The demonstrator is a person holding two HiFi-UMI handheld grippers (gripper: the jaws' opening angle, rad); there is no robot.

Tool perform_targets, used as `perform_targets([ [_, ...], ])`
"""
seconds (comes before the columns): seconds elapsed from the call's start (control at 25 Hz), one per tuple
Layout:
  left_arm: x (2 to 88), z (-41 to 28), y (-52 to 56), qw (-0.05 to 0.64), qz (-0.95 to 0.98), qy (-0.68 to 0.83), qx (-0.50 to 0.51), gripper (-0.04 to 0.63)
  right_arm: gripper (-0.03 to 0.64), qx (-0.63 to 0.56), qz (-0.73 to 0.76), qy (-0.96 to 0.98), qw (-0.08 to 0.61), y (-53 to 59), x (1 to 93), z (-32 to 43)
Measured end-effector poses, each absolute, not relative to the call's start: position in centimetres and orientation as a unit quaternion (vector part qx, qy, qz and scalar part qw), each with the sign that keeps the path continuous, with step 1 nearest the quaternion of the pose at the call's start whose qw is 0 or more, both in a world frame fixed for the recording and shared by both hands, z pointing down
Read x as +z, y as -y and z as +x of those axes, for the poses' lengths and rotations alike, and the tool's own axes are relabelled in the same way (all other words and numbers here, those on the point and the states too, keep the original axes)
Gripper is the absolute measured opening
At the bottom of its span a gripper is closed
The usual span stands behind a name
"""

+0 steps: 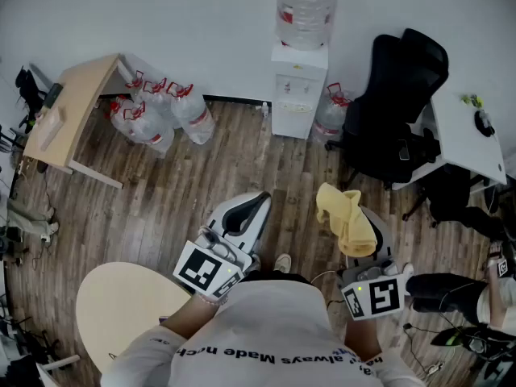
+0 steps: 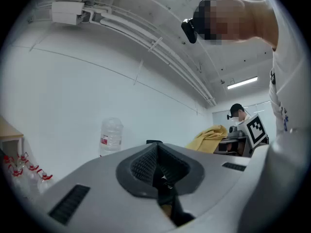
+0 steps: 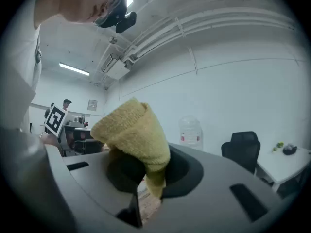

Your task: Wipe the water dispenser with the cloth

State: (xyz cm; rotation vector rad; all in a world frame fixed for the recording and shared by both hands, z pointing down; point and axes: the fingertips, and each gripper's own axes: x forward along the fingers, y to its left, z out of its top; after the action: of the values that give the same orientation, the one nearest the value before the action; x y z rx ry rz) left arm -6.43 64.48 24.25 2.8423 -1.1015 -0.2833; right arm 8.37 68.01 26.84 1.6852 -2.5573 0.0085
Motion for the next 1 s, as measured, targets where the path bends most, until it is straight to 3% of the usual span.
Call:
perform_targets([
  [1.0, 25.7, -5.8, -54.5, 0.049, 0.926, 0.365, -0.081, 0.02, 0.068, 0.007, 0.547, 0.836, 0.043, -57.7, 28.0, 9.2],
])
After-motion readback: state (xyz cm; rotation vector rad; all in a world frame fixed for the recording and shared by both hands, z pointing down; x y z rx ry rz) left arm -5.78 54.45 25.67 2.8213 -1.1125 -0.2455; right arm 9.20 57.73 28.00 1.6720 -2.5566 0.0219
